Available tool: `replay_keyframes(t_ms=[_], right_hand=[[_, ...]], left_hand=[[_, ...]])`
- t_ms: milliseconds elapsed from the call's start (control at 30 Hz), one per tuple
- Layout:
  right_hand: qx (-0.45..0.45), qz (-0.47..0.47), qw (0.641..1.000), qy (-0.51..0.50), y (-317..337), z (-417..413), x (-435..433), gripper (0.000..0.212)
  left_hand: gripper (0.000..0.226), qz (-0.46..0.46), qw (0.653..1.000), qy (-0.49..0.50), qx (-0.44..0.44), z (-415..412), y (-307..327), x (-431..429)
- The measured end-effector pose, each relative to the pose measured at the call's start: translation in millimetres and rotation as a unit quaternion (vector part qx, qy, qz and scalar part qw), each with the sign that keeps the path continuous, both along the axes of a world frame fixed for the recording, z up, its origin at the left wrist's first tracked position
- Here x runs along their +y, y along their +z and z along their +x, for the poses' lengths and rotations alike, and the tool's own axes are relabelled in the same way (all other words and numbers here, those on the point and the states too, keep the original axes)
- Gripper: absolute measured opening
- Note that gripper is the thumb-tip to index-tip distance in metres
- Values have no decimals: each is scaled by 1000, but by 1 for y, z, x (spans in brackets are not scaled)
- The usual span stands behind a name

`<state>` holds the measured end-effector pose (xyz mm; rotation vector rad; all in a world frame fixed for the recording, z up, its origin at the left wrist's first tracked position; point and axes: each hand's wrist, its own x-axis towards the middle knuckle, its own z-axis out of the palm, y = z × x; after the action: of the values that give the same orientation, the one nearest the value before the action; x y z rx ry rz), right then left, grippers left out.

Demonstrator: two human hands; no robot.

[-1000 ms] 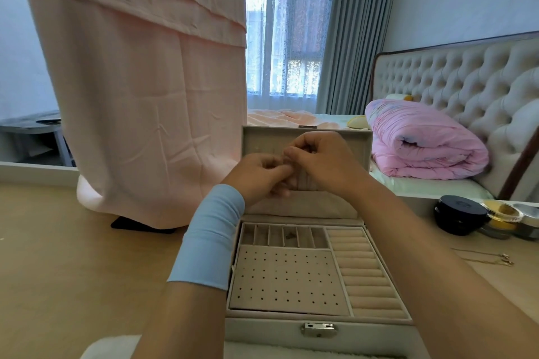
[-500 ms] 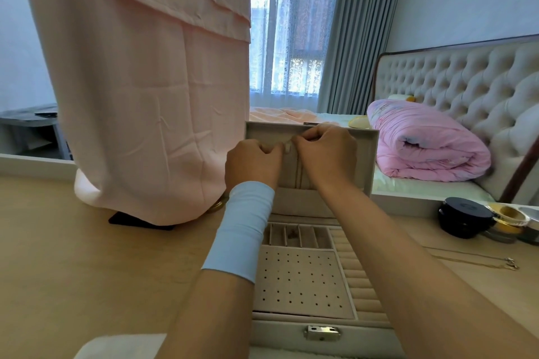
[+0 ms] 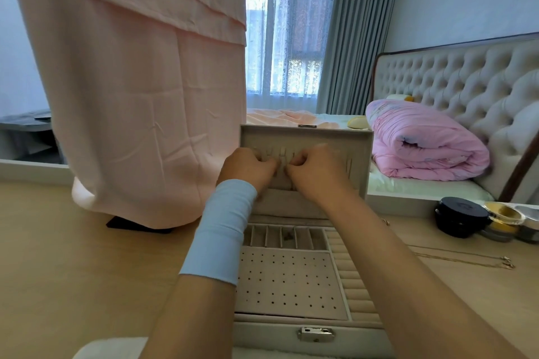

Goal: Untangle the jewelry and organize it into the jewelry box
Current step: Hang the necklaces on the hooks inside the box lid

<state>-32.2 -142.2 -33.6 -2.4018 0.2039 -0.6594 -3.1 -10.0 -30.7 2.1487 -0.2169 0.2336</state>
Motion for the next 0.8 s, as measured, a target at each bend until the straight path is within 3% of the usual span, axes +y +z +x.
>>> replay_keyframes(t_ms=[100,167,267,367,500,633,800], right_hand=[[64,145,985,63,-1,-15,2,30],[105,296,942,115,0,-27,6,31],[133,376,901,170,-2,-31,6,34],[117,388,894,191,-4,-32,1,25],[96,368,903,201,0,-34,-10,18],[48,287,938,188,4,-35,-16,13],[6,208,961,181,5,-37,-19,13]], left_hand=[[24,-35,994,-89,59,-6,8,13],[19,-36,985,-139,92,-13,15,21],[16,-12,967,-213,137,-21,23,28],[17,18,957,-247,154,-25,25,30],[18,41,964,-210,159,-24,22,26],[24,90,971,-194,109,-22,13,15],[22,33,960,-246,129,-32,10,4]])
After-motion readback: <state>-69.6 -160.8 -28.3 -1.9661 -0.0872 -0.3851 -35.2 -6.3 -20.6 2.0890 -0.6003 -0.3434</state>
